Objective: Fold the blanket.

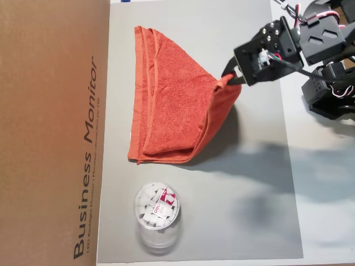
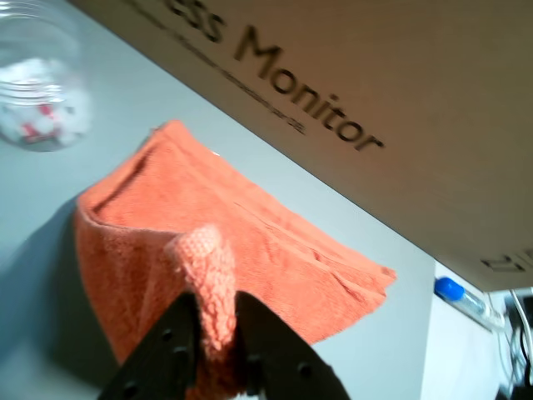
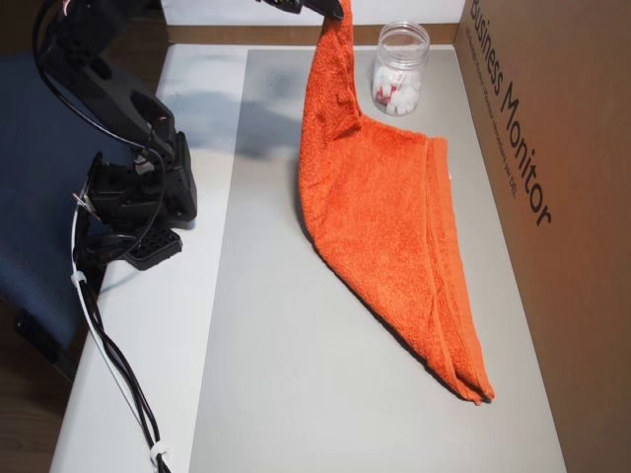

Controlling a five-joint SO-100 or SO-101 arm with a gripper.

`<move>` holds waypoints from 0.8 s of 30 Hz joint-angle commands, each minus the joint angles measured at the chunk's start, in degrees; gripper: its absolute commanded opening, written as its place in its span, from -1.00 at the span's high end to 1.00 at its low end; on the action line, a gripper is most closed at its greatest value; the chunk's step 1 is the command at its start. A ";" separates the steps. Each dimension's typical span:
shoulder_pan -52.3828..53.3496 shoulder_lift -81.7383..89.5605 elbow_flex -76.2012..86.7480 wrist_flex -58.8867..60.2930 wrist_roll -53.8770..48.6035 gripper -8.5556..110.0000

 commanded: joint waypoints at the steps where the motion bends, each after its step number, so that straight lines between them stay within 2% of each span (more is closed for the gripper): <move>1: 3.69 -2.02 -5.01 -1.14 0.26 0.86; 6: 8.88 -5.98 -8.88 -1.23 0.97 0.86; 15: 16.70 -14.85 -14.24 -10.20 2.99 0.86; 24: 22.85 -25.93 -24.61 -13.27 2.99 0.86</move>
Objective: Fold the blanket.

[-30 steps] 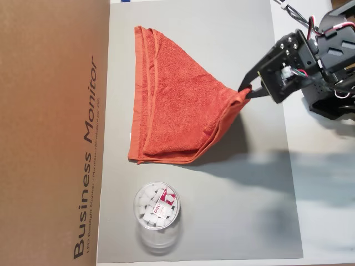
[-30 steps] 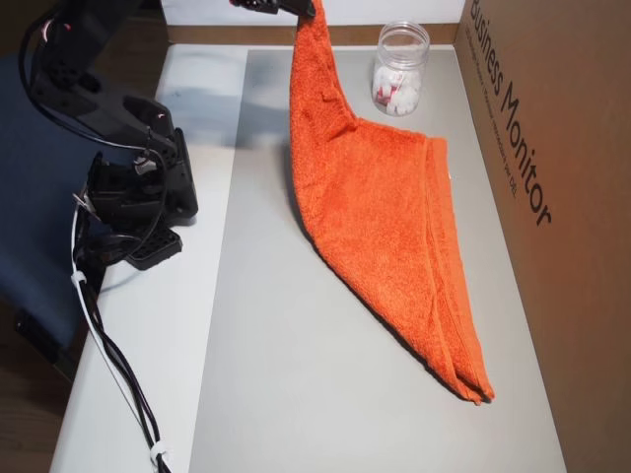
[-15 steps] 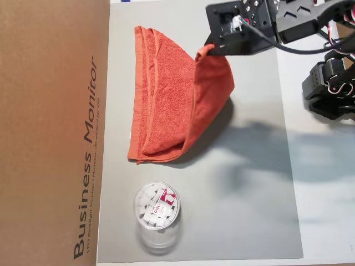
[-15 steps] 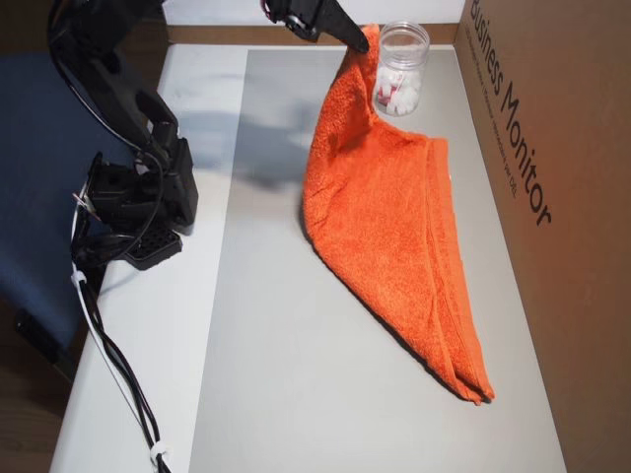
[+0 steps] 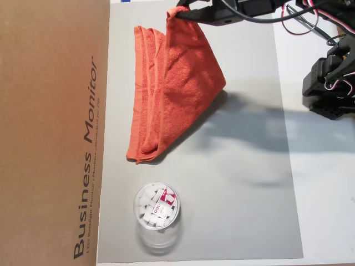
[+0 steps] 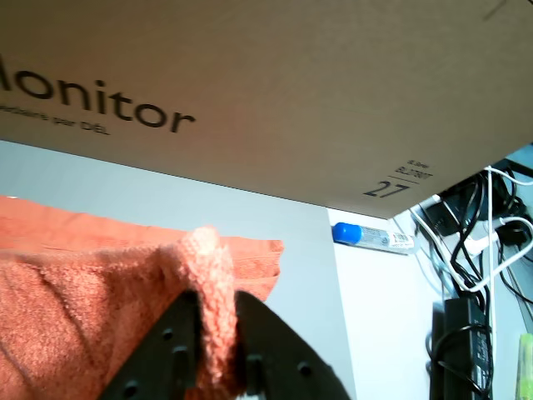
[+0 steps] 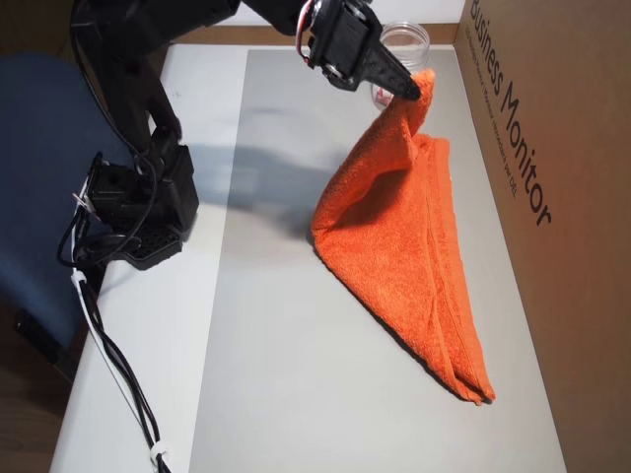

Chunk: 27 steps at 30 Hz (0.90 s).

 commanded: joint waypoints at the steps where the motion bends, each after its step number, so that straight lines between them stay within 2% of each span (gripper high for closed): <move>1: 2.46 -2.46 -6.50 -1.41 0.35 0.86; 16: 10.20 -26.89 -27.86 -2.29 0.35 0.86; 27: 13.36 -42.45 -32.52 -19.69 0.00 0.86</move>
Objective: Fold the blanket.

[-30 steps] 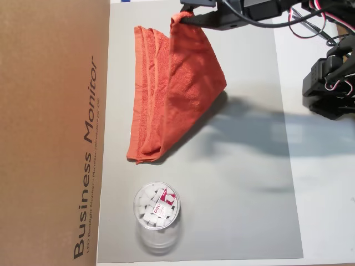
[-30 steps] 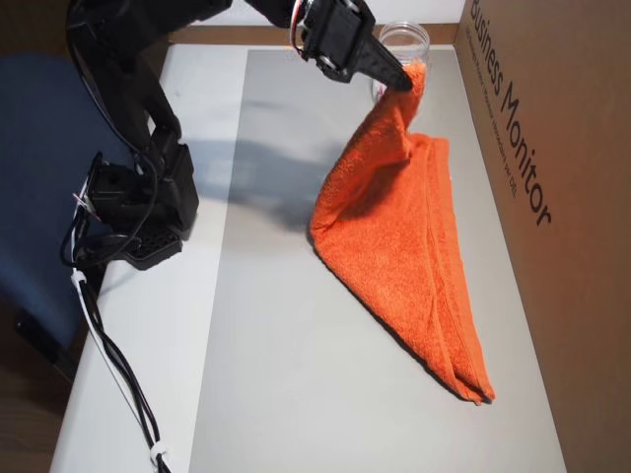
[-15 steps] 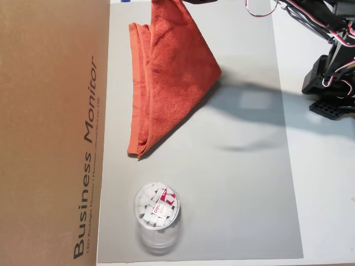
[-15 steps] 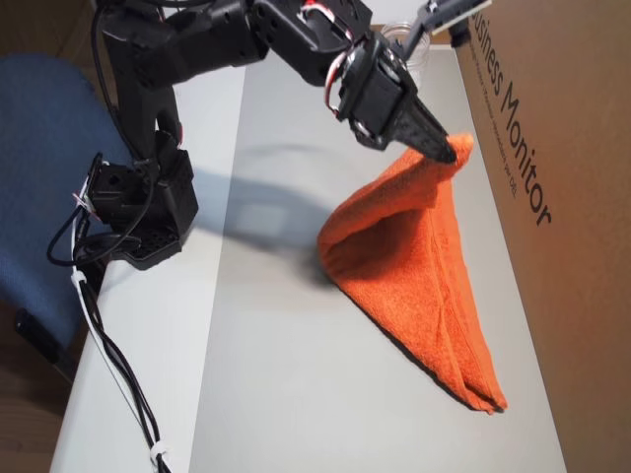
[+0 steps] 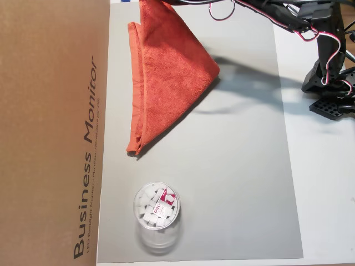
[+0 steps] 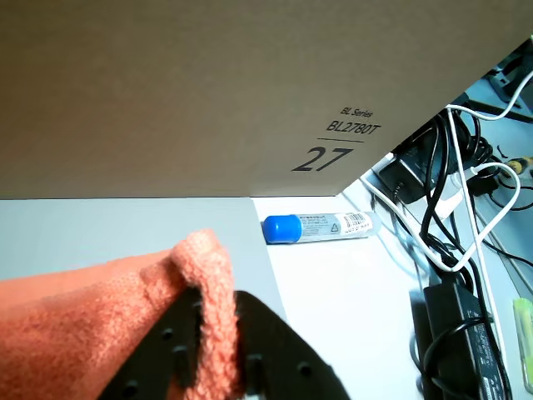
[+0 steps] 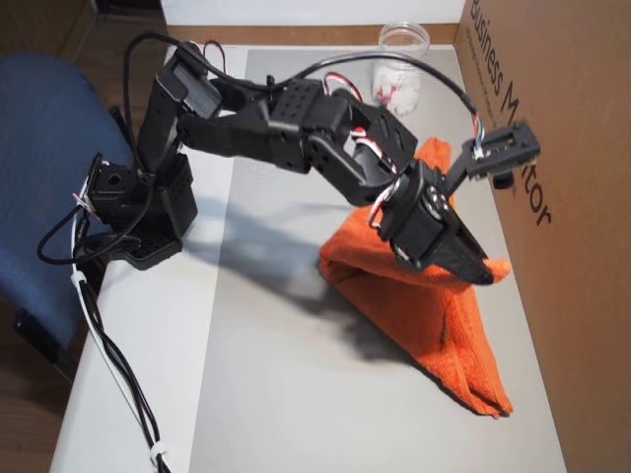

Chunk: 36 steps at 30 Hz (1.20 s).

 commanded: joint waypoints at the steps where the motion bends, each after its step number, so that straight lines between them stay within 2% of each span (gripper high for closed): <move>1: 1.05 -1.49 -3.60 -5.01 -0.09 0.86; 17: 3.60 -17.40 -3.60 -25.75 0.44 0.86; 28: 2.72 -22.50 -3.87 -32.70 3.96 0.85; 36: 2.90 -29.79 -11.95 -33.13 4.04 0.85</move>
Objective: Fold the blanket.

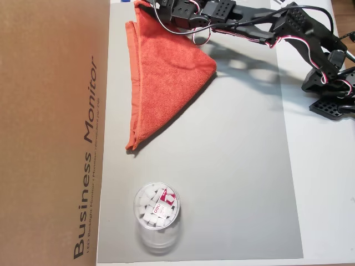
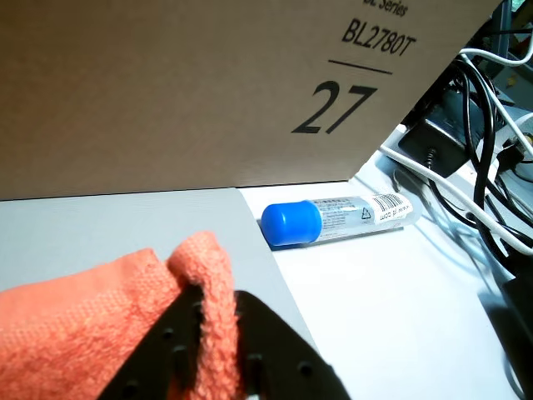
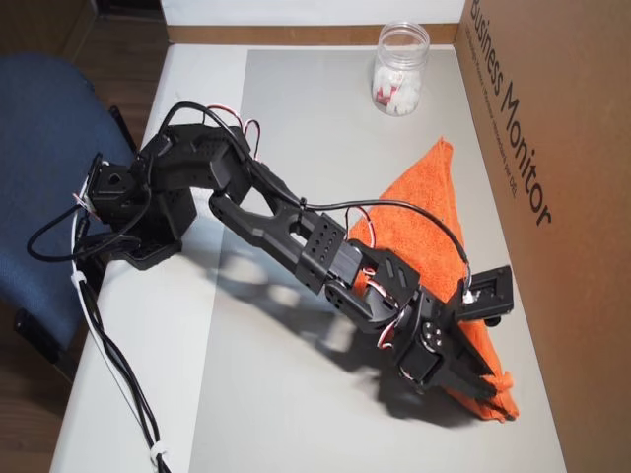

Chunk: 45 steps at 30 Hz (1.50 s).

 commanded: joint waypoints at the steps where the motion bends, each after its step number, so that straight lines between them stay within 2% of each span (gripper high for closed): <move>1: -0.18 -0.88 -5.71 -1.23 0.35 0.85; 6: -0.26 -4.22 -9.49 -1.23 0.35 0.84; 11: -0.35 -4.92 -10.02 -0.53 1.76 0.66; 19: -0.26 -3.96 -10.02 -0.53 6.06 0.64; 36: -0.35 7.73 -8.35 -0.26 6.06 0.66; 41: -1.93 12.30 -2.99 -0.26 5.19 0.80; 45: -4.57 17.14 3.69 -0.26 5.80 0.82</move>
